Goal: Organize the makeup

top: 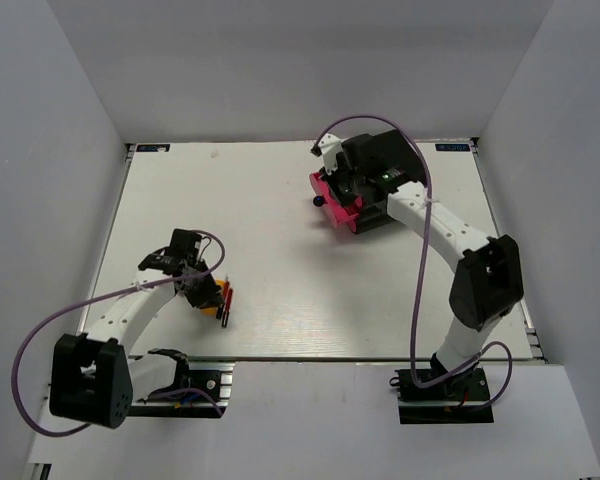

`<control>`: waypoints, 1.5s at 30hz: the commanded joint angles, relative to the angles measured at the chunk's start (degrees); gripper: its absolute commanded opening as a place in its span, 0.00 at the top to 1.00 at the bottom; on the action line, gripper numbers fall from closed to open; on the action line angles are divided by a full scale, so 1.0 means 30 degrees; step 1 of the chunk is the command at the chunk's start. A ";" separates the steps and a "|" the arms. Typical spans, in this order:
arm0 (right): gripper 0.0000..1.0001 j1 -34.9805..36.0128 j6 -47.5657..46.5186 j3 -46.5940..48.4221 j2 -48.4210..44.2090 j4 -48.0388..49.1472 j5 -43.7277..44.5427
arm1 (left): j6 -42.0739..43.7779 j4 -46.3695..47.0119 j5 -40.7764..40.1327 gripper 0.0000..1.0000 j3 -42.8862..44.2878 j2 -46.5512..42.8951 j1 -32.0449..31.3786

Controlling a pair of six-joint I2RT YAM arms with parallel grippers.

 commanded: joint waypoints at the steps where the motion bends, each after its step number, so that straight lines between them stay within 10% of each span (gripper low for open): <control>1: 0.91 -0.0114 0.0474 -0.1438 -0.1552 0.1788 -0.1581 | 0.0766 -0.1047 -0.1010 0.76 0.1436 0.0905 -0.0256; 45: 0.91 -0.0408 0.0768 -0.3786 -0.2842 0.2726 -0.2197 | 0.3492 0.0973 -0.3854 0.63 0.3285 0.7176 -0.2366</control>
